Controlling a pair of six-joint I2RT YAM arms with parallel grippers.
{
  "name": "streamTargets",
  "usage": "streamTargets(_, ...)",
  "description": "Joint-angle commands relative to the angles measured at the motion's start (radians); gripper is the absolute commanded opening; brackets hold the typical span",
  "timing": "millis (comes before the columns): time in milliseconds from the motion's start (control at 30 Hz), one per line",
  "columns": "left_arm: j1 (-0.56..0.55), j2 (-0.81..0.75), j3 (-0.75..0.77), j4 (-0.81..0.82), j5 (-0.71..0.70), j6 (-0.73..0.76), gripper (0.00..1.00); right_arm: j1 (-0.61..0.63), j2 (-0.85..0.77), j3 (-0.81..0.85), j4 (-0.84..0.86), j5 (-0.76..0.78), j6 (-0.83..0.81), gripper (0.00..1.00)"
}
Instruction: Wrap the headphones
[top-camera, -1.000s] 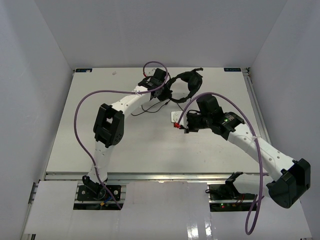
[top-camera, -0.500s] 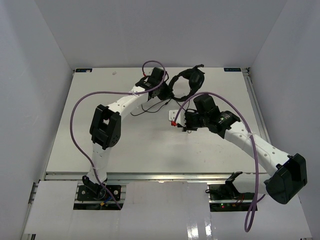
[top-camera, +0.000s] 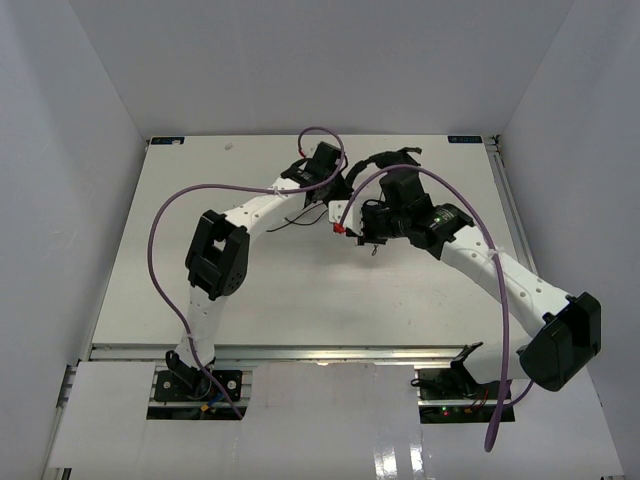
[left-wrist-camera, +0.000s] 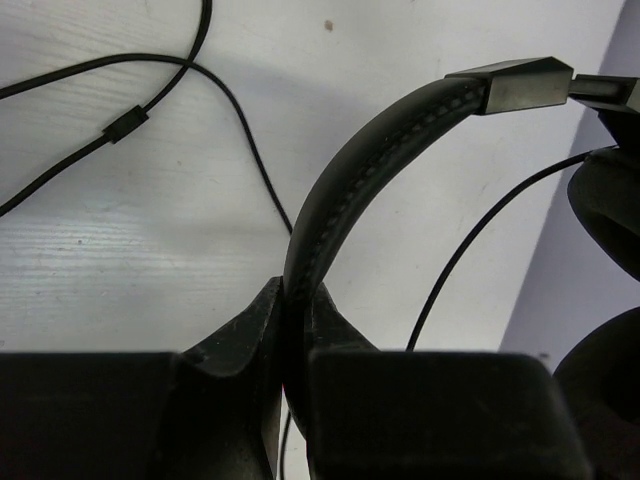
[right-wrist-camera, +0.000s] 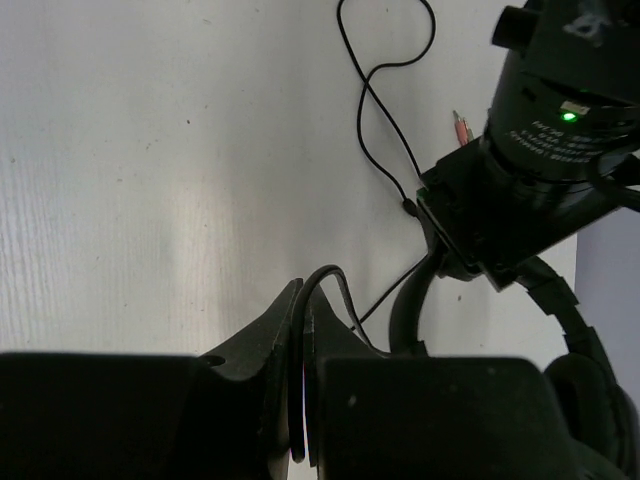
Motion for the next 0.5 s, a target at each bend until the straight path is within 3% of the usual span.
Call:
streamTargets(0,-0.003,-0.029,-0.037,0.025,-0.073,0.090,0.00,0.000,-0.037,0.049,0.014,0.070,-0.006,0.08)
streamTargets(200,0.002,-0.054,-0.112,0.033,-0.164,0.188,0.00,-0.027,-0.078,0.060,0.012,0.090,-0.006,0.08)
streamTargets(467,0.013,-0.070,-0.138,0.072,-0.133,0.308,0.00,-0.054,-0.109,0.030,0.028,0.101,-0.001,0.08)
